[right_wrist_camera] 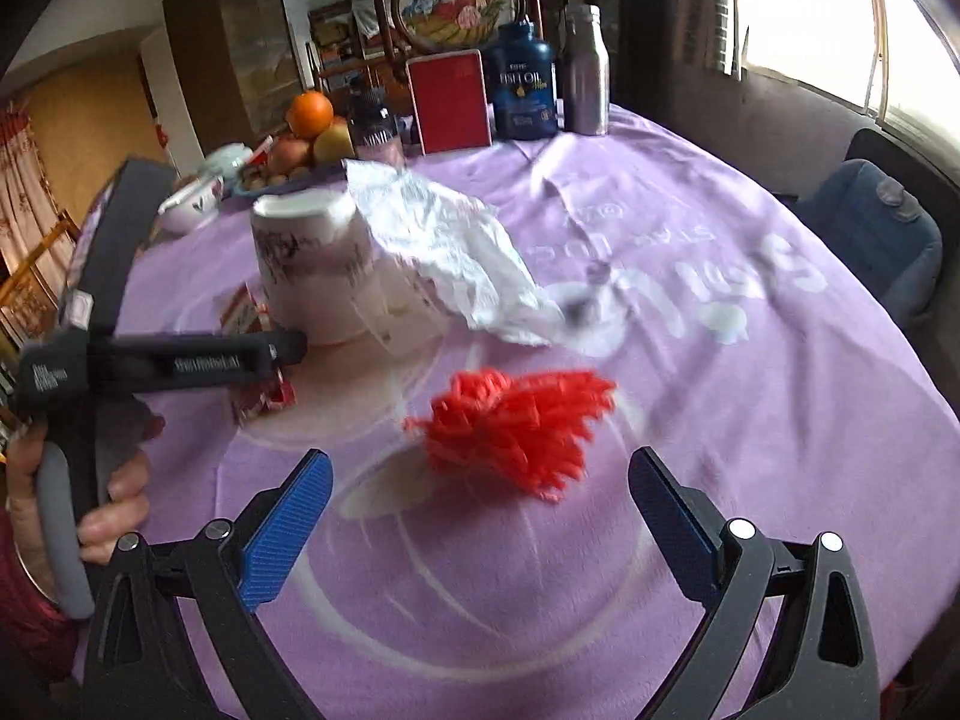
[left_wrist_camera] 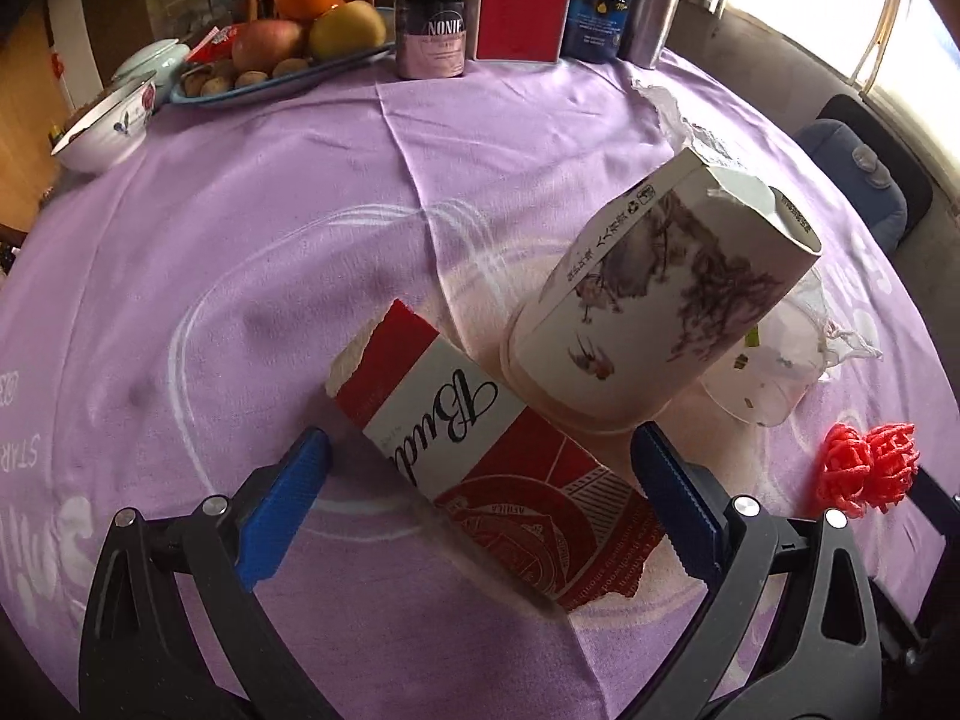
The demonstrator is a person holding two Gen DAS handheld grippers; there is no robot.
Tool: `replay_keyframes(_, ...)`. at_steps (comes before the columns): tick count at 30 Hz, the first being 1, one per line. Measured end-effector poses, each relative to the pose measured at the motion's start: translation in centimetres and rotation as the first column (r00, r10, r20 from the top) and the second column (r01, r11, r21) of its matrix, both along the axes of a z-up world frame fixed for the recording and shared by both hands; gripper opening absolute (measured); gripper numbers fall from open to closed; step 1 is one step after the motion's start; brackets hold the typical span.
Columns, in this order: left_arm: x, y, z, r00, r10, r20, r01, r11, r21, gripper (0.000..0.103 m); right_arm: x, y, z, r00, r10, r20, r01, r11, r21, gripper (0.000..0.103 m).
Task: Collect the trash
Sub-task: 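Grasp the red Bud box with the left gripper while the right grasps the red yarn toy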
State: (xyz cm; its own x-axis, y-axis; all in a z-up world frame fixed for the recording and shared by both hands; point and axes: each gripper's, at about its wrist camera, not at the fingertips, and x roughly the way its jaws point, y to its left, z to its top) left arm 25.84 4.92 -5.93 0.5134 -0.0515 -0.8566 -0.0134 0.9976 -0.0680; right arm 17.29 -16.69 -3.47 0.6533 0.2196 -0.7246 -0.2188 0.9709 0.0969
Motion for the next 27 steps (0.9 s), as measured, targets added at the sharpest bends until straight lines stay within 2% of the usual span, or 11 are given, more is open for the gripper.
replay_keyframes(5,-0.2,-0.6,-0.3,1.000,0.005,0.010,-0.006,0.999,0.049,0.097,1.4,0.8,-0.4,1.000,-0.003,0.002,0.004,0.999,-0.040,0.097)
replay_keyframes(6,-0.2,-0.8,-0.4,1.000,0.003,0.009,-0.004,0.998,0.069,0.097,1.7,1.0,-0.7,1.000,0.005,-0.021,-0.006,0.999,-0.048,0.097)
replay_keyframes(8,-0.2,-1.0,-0.5,1.000,0.001,0.011,-0.002,0.996,0.094,0.098,1.7,1.0,-0.8,0.999,0.030,-0.030,-0.031,0.999,-0.032,0.097)
replay_keyframes(13,0.0,-0.6,-0.4,1.000,-0.004,0.005,0.003,0.996,0.089,0.098,3.3,0.8,-2.8,0.981,0.052,-0.185,-0.049,0.999,0.023,0.097)
replay_keyframes(18,0.0,1.1,-0.4,0.999,0.037,-0.018,-0.035,0.995,0.090,0.098,3.3,0.9,-2.9,0.981,0.054,-0.187,-0.050,0.998,0.026,0.098)
replay_keyframes(20,-0.1,1.8,-0.4,0.999,0.025,-0.021,-0.023,0.995,0.093,0.098,3.2,1.1,-3.1,0.980,0.058,-0.191,-0.056,0.998,0.016,0.099)
replay_keyframes(27,-2.7,4.9,-0.5,1.000,-0.010,0.013,0.009,0.996,0.094,0.098,3.3,2.4,-3.4,0.977,0.058,-0.203,-0.076,0.994,-0.084,0.099)
